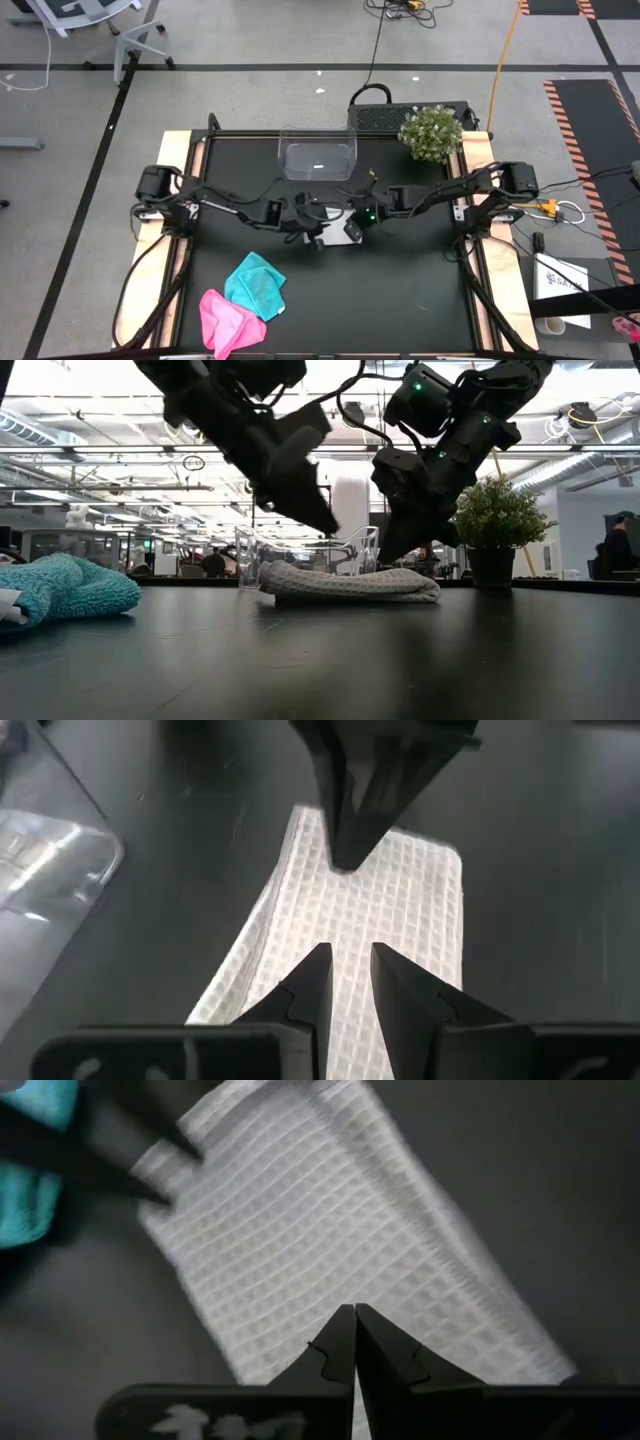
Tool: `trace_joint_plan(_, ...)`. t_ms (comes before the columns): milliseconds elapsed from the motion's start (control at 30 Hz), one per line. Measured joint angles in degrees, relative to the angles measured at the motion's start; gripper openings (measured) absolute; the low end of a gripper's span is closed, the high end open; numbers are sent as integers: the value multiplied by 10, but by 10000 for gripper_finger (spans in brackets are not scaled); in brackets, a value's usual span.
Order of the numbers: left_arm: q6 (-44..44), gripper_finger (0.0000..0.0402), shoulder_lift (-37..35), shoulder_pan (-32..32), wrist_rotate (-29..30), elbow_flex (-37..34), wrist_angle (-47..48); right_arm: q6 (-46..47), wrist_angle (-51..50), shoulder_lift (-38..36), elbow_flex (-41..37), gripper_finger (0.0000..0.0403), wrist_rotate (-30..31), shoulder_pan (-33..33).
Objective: Fold microfiber towels
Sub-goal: Fold the white microfiber towel
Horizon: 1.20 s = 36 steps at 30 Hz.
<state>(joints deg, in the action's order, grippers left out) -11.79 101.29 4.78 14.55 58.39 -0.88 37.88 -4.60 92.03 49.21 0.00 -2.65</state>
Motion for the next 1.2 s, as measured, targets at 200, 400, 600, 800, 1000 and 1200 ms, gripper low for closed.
trace_joint_plan(200,-23,76,31,0,-26,0,-20,3,-2,0,0,0,5,-3)
trace_joint_plan(400,-23,76,71,-3,-16,0,-5,-1,1,0,0,0,46,-8)
trace_joint_plan(600,-25,76,81,-18,-11,0,2,8,42,0,-14,0,48,-14)
trace_joint_plan(800,-25,76,81,-27,-15,0,5,33,82,0,-56,0,67,-19)
trace_joint_plan(1000,-25,76,81,-28,-16,0,7,51,92,-1,-106,0,91,-26)
trace_joint_plan(1200,-34,76,81,-28,-16,0,13,60,123,-5,-130,0,74,-34)
